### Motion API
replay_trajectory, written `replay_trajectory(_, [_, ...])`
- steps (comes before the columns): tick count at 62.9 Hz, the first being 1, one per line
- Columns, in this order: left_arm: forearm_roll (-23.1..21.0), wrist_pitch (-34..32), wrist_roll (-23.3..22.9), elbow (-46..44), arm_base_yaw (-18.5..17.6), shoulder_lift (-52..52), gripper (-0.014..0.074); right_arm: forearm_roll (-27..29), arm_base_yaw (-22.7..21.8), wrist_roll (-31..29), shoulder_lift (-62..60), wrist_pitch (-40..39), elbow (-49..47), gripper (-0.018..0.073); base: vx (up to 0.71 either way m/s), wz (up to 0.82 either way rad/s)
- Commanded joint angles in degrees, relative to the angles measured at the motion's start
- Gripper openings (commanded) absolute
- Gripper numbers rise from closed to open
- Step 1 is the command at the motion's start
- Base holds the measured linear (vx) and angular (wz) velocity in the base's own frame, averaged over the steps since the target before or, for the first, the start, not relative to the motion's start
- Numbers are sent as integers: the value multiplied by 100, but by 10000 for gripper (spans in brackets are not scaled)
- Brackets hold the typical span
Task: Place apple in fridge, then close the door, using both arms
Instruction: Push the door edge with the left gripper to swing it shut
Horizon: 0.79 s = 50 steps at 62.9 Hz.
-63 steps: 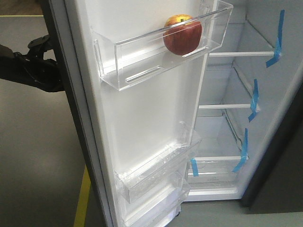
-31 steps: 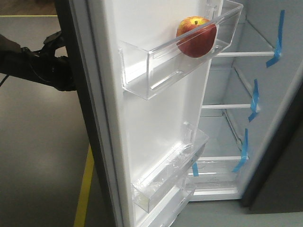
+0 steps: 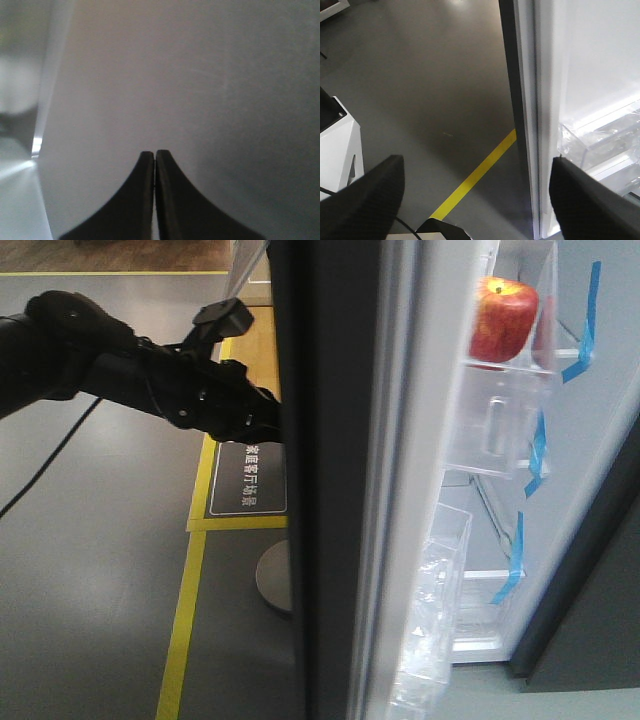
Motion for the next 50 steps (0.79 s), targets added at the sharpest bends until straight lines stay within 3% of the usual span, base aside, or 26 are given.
replay_trajectory(1, [-352,-265,2,-149,-299,-314,-6,136,7,-40,75,-314,-126,579,0,0])
replay_trajectory(34, [-340,-1155,2,-149,-2139,-309,-6,136,7,-40,75,-314,-126,579,0,0])
replay_trajectory(50, [-227,-1137,2,-149,-2436,-309,-6,136,7,-40,75,-314,-126,579,0,0])
